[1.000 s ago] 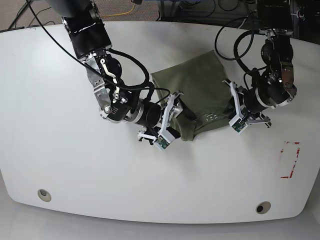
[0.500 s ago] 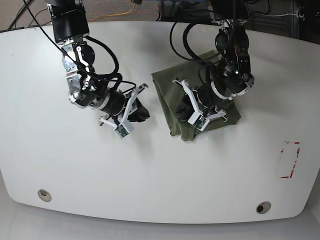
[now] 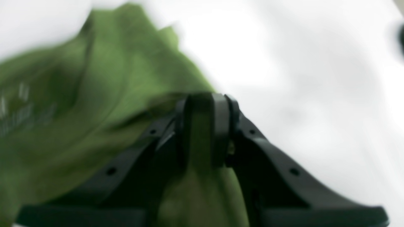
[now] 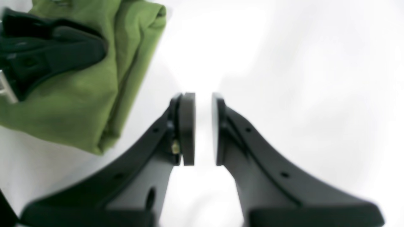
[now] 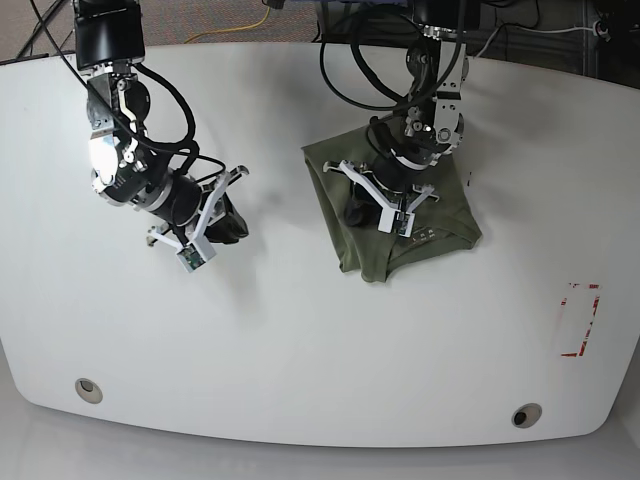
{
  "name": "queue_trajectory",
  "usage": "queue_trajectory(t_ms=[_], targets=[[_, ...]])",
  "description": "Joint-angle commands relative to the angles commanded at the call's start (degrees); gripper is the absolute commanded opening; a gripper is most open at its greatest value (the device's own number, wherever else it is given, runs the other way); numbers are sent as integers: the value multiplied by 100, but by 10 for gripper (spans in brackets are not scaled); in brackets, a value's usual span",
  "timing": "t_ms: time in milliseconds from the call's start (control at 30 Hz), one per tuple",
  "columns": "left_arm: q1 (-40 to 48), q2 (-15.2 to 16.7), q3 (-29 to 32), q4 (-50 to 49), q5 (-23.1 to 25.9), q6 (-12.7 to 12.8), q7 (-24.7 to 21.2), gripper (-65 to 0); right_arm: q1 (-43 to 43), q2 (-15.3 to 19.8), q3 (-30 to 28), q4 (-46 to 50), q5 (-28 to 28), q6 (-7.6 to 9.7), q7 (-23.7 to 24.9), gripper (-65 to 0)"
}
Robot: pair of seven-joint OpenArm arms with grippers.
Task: Layout the t-shirt on the table in an organized manner, then fold the t-shirt properly
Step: 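Release the right gripper and grasp the bundle with the left gripper, then drag the green bundle with the left gripper toward the table's edge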
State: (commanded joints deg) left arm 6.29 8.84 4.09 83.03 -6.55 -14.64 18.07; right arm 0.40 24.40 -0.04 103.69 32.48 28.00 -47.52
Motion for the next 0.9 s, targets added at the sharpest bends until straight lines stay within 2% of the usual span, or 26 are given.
queue_trajectory(t_ms=[67,167,400,533,633,733,800,900], targets=[[0,-114,0,-149,-35,44,-18,-550,-62,-9,176,0,0,211,-26,-563],[9,-308,-18,-193,-44,44,-18,-550,-70,-18,387,0,0,334,-193,-566],[211,-967,-466,-158,-53,-9,0,-550,-229,-18,651,343,0,352,-352,-564],[440,-1292,-844,62,-88,-290,62,-550,-325,-18,642,484,0,343,-431,-564],[466,-1459,-1319,176,-369,-554,316,-550,-352,-18,615,501,0,343,-466,-564],[475,-1670,-1705,299,-536,-818,501,-550,-369,-158,624,501,0,343,-466,-564],[475,-1732,-1864,422,-624,-923,598,-550,-369,-211,633,501,0,343,-466,-564],[492,-1741,-1908,756,-756,-941,765,-550,-369,-246,607,501,0,343,-475,-564]])
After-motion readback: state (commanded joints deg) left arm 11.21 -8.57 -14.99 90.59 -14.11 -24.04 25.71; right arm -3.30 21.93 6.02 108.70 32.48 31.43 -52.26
